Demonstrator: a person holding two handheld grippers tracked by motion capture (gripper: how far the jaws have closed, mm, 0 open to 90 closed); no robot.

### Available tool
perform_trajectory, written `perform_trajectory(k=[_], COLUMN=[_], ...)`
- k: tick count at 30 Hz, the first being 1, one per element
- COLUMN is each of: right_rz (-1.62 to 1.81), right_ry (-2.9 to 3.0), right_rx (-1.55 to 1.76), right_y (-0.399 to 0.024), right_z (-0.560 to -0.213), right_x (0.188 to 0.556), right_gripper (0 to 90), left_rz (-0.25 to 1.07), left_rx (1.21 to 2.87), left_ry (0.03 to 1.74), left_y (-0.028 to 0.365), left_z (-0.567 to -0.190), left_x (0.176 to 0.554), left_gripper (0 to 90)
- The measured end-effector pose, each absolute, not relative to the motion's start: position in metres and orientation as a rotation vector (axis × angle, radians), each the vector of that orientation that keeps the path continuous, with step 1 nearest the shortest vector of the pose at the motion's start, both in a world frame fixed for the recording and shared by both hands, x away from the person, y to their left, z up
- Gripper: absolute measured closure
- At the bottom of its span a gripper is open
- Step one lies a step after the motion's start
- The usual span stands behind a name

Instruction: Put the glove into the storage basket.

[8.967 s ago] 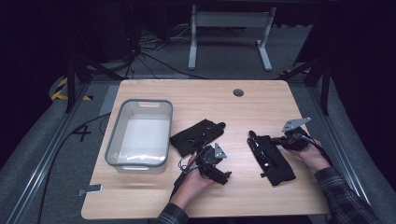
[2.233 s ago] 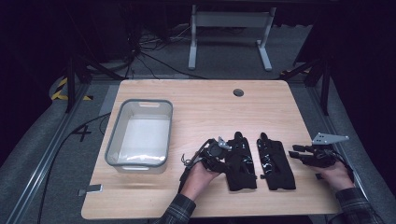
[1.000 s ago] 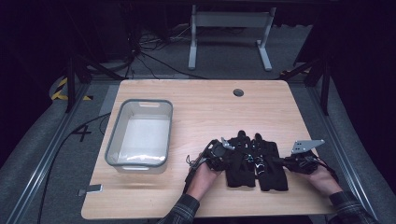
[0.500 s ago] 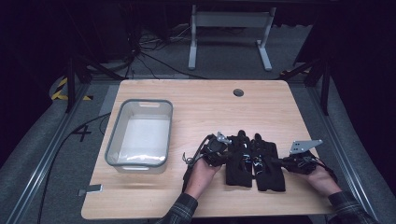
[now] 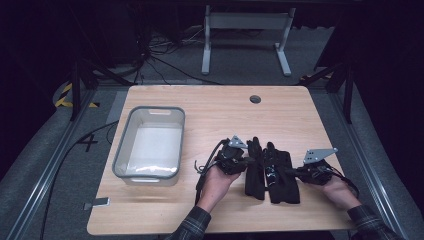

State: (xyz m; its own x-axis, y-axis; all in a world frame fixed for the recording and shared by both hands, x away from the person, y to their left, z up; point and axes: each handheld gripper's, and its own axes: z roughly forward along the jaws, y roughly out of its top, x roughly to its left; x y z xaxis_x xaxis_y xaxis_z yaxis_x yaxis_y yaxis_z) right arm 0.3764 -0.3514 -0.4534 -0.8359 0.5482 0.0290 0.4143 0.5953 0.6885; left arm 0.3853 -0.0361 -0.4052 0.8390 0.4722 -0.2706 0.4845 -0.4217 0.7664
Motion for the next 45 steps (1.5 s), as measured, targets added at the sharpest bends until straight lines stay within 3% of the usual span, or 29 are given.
perform_trajectory(k=[27,45], right_rz=[1.068,1.089], right_ry=[2.649,2.665], right_rx=[0.765,0.745], right_y=[-0.333,-0.33], right_z=[-0.454,-0.455], right_x=[0.38,0.382], right_gripper=[90.0,90.0], left_rz=[-0.019,-0.087], left_rx=[2.062,2.114], left_ry=[0.596,0.512], left_y=[-0.072,-0.116], left_z=[-0.388,-0.408], left_x=[0.388,0.389], left_gripper=[87.8,87.1])
